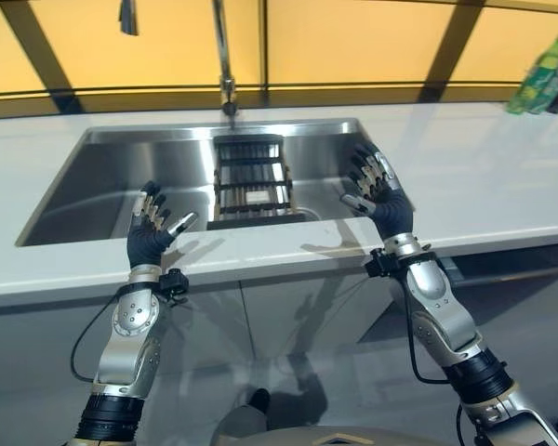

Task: Pick up plates and place into dishwasher.

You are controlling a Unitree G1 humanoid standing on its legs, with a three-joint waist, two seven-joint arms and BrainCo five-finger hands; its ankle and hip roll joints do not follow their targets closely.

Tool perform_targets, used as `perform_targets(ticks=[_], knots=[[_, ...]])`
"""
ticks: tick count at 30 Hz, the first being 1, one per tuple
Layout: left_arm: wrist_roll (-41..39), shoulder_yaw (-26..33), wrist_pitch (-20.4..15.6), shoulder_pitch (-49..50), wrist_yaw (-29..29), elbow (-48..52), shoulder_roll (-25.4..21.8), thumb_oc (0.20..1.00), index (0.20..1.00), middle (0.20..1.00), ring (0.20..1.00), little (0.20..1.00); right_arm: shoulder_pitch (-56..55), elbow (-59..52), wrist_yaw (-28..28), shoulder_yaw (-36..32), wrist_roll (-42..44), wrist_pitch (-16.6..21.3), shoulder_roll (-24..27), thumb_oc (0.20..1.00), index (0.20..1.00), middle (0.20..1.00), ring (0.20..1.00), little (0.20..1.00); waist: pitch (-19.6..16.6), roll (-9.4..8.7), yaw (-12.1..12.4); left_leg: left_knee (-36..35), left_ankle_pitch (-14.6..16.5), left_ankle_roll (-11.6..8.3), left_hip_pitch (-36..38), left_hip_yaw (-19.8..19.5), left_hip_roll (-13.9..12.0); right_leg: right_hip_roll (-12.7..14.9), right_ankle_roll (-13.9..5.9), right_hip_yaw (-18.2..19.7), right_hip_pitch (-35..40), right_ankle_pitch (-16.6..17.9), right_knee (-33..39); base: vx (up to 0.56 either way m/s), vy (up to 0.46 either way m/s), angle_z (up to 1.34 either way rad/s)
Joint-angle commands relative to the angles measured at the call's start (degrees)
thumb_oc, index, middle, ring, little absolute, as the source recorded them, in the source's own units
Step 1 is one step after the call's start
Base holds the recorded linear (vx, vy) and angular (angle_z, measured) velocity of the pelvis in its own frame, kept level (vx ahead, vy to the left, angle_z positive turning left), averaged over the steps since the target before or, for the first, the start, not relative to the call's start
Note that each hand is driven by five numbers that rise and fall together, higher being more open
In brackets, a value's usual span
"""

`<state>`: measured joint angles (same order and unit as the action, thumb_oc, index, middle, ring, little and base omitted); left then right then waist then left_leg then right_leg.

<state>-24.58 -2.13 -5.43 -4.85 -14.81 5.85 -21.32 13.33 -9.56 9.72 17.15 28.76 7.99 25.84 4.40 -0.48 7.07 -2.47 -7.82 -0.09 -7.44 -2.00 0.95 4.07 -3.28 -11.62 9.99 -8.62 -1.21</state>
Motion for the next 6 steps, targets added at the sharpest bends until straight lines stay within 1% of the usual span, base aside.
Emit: perform_targets(ticks=[1,2,3,6], knots=[[-0.4,-1.9,-3.9,-5.5,-1.3,-2.6,-1.6,1.000,1.000,1.000,1.000,1.000,2.7,-0.1,-0.2,-1.2,1.3,2.9,-1.1,1.000,1.000,1.000,1.000,1.000,-3.3,-1.67,-1.8,8.5,5.4,-4.54,2.1,1.5,-2.9,0.9,1.22,1.2,-6.8,8.7,1.7,-0.02,0.146,0.92],[-0.2,-2.3,-4.1,-6.2,-1.9,-3.2,-1.1,1.000,1.000,1.000,1.000,1.000,3.1,0.6,-0.8,-1.5,1.7,2.5,-1.5,1.000,1.000,1.000,1.000,1.000,-3.5,-1.17,-2.5,7.2,5.3,-4.62,2.9,1.6,-3.1,1.0,1.12,1.9,-6.7,8.8,2.2,0.00,0.134,0.51],[-0.2,-2.2,-4.1,-6.4,-1.8,-3.1,-0.9,1.000,1.000,1.000,1.000,1.000,3.1,0.6,-0.7,-1.8,2.0,2.0,-1.6,1.000,1.000,1.000,1.000,1.000,-3.6,-0.89,-2.8,6.2,5.5,-4.65,3.7,1.8,-3.3,1.3,0.92,2.1,-6.5,9.0,2.6,0.01,0.140,0.14],[-0.1,-1.8,-4.0,-5.6,-0.8,-2.0,-0.5,1.000,1.000,1.000,1.000,1.000,1.8,0.9,-1.3,-2.7,2.2,2.3,-2.2,1.000,1.000,1.000,1.000,1.000,-4.1,-0.39,-3.3,3.9,6.0,-4.73,5.9,2.5,-3.6,2.1,0.20,2.1,-5.9,9.8,4.2,0.02,0.106,0.18]])
